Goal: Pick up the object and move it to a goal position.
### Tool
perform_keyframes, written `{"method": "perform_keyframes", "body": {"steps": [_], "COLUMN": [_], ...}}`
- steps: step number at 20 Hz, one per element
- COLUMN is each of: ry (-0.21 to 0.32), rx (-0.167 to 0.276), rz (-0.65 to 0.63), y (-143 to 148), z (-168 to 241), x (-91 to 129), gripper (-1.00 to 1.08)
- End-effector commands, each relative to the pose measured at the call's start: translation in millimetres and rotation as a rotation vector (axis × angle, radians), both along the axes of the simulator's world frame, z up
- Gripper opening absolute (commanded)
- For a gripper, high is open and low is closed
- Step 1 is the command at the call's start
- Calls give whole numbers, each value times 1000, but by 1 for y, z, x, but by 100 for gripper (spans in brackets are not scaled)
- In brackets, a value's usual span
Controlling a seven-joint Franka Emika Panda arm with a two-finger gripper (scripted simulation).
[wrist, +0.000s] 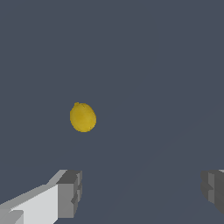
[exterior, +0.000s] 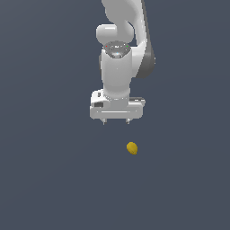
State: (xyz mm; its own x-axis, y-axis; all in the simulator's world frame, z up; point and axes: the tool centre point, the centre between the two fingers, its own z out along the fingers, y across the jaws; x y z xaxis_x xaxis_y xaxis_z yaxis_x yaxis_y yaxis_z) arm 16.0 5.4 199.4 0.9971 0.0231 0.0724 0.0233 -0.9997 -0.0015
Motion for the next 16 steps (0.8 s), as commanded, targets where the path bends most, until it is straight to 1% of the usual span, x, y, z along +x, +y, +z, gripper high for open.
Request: {"method": "perform_keyframes", "body": {"steps": [1, 4, 10, 16], "ry": [0, 2, 10, 11], "rx": [0, 0, 0, 1], "rz": [0, 4, 29, 24], "y": [0, 3, 19, 20], "z": [0, -3, -16, -18], "x": [0, 0, -2, -2], "gripper": [100, 100, 100, 100]}}
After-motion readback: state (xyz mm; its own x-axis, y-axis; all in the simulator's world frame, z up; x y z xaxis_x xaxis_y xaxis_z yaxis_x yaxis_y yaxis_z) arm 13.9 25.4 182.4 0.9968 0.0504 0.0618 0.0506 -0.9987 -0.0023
